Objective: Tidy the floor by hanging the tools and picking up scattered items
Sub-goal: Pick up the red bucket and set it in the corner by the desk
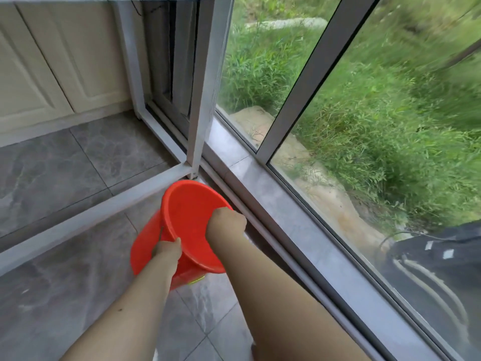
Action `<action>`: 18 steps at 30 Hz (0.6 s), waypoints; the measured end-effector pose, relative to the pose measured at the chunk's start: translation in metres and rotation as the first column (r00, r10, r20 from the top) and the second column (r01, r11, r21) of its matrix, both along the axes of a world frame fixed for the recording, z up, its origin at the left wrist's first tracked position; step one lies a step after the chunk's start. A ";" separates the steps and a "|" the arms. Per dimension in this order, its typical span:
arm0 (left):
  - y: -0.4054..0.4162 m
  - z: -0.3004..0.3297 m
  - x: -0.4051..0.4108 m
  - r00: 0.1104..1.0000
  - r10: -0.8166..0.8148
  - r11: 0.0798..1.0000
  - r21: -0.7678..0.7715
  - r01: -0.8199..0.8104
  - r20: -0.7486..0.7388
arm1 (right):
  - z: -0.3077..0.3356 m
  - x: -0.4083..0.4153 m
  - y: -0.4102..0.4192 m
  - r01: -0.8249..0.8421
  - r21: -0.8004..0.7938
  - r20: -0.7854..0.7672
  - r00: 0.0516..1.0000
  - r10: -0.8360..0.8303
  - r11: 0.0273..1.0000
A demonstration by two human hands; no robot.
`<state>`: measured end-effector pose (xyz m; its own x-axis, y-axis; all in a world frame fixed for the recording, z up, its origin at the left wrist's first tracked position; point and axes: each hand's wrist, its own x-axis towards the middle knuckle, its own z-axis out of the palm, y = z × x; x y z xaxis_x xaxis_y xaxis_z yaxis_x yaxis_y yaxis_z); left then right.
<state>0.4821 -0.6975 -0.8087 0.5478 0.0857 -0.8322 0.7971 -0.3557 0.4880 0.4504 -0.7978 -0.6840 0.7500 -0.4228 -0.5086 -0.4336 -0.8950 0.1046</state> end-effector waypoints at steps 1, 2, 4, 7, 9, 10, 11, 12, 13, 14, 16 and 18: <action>0.001 0.012 -0.010 1.000 -0.012 0.999 -0.032 0.012 0.016 | 0.006 -0.012 0.000 0.020 0.004 0.007 1.000 -0.020 1.000; 0.005 0.026 -0.025 1.000 -0.007 0.998 -0.058 0.008 0.016 | 0.019 -0.032 0.003 0.019 0.003 -0.010 1.000 -0.019 1.000; 0.009 0.048 -0.046 0.998 0.043 0.997 -0.074 -0.039 0.050 | 0.037 -0.062 0.005 0.025 -0.007 -0.047 0.999 -0.025 1.000; 0.018 0.093 -0.081 0.988 0.139 0.984 -0.124 -0.129 0.068 | 0.066 -0.110 0.009 0.032 -0.046 -0.068 0.997 -0.035 0.998; 0.025 0.103 -0.093 0.987 0.148 0.984 -0.111 -0.141 0.058 | 0.075 -0.129 0.009 0.062 -0.065 -0.119 0.990 -0.070 0.996; 0.034 0.113 -0.102 0.988 0.145 0.985 -0.100 -0.138 0.061 | 0.086 -0.142 0.012 0.075 -0.065 -0.129 0.988 -0.083 0.995; 0.043 0.124 -0.113 0.987 0.146 0.986 -0.094 -0.140 0.059 | 0.099 -0.154 0.015 0.104 -0.058 -0.138 0.984 -0.111 0.993; 0.052 0.131 -0.120 0.987 0.148 0.986 -0.084 -0.143 0.060 | 0.107 -0.164 0.017 0.131 -0.049 -0.131 0.982 -0.137 0.990; 0.063 0.141 -0.130 0.986 0.151 0.986 -0.078 -0.146 0.068 | 0.120 -0.177 0.023 0.151 -0.035 -0.107 0.982 -0.154 0.988; 0.073 0.151 -0.141 0.985 0.154 0.985 -0.086 -0.147 0.078 | 0.131 -0.190 0.029 0.164 -0.018 -0.072 0.984 -0.165 0.986; 0.085 0.166 -0.159 0.981 0.177 0.979 -0.113 -0.167 0.084 | 0.149 -0.207 0.040 0.155 0.006 -0.026 0.988 -0.155 0.988; 0.097 0.182 -0.179 0.975 0.199 0.973 -0.139 -0.185 0.097 | 0.167 -0.225 0.055 0.170 0.019 0.029 0.985 -0.170 0.985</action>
